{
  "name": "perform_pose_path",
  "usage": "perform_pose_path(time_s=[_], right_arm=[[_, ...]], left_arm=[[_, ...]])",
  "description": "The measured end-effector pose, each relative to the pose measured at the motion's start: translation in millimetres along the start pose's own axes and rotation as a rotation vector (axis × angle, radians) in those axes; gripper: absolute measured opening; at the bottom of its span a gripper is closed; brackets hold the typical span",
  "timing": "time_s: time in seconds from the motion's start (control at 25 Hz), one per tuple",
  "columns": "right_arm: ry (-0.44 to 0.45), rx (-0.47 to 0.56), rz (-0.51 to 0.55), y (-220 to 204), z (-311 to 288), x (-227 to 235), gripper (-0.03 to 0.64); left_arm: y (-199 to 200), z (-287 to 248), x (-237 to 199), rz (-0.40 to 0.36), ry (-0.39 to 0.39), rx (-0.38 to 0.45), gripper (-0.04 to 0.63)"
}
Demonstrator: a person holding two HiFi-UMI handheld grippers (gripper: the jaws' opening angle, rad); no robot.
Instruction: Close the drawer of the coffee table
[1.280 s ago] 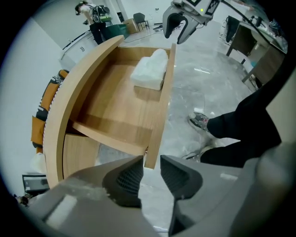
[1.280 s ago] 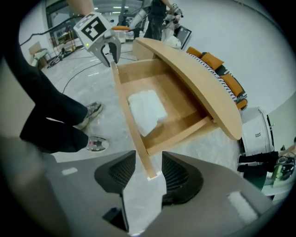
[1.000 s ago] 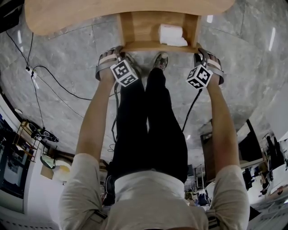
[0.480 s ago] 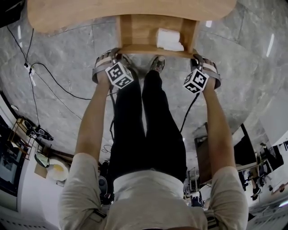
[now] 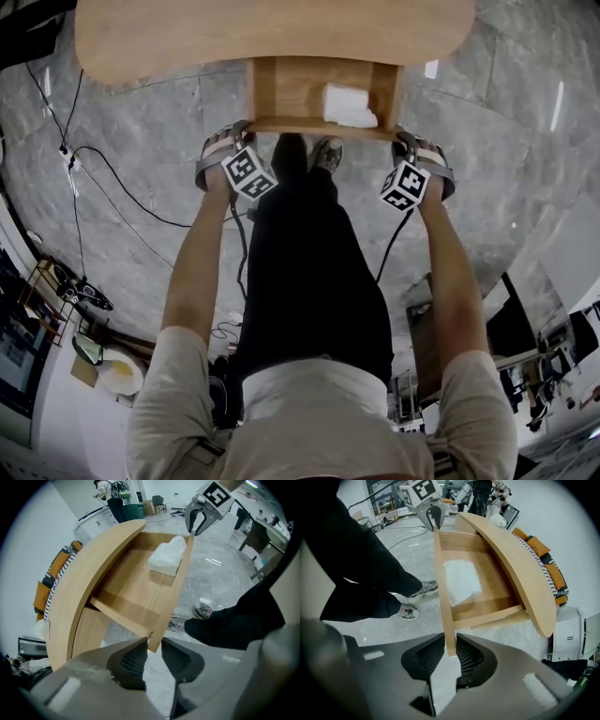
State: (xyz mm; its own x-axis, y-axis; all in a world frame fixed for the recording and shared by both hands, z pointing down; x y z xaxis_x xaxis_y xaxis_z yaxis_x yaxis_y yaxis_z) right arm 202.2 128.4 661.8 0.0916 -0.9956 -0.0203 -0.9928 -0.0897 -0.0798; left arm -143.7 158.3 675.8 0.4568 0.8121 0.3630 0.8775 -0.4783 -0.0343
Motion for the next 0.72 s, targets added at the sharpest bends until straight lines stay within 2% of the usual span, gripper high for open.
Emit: perform_pose_path(time_s=[0.12,0.36,0.52,0.72], right_arm=[[-0.017,0.003,-0.014,1.1,1.0,3.0,0.084],[-0.006,0.004,-0.022,0.8,0.5,2.9,0.086],[0.013,0.001,-0.035,-1.7,1.0,4.2,0.087],[-0.022,-0.001,-0.020,1.5,2.4,19.6,0.087]], left_arm=[[1.6,-1.7,-4.6,0.000,0.004,0.012,0.121],[-0.8,1.3,-0.1,0.011,-0.017,-0.003,0.121],[6.4,1.8,3.9,0.032,-0.047,0.017,0.121],[9.4,-1.6,-5.6,0.032,-0.027,0.016,0.121]])
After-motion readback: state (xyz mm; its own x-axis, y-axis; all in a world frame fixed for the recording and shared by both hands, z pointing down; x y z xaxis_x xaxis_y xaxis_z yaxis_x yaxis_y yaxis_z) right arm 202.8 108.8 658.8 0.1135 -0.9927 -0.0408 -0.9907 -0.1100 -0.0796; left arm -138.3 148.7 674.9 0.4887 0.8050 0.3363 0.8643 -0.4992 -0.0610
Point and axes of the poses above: the fingertips, and each gripper's own axes: z backward along the fingers, x to its right, y out of its top, the point moved 1 cm from there along z, backward along the fingers, and after that the axes turned 9 degrees about y, right-handed, at the moved point
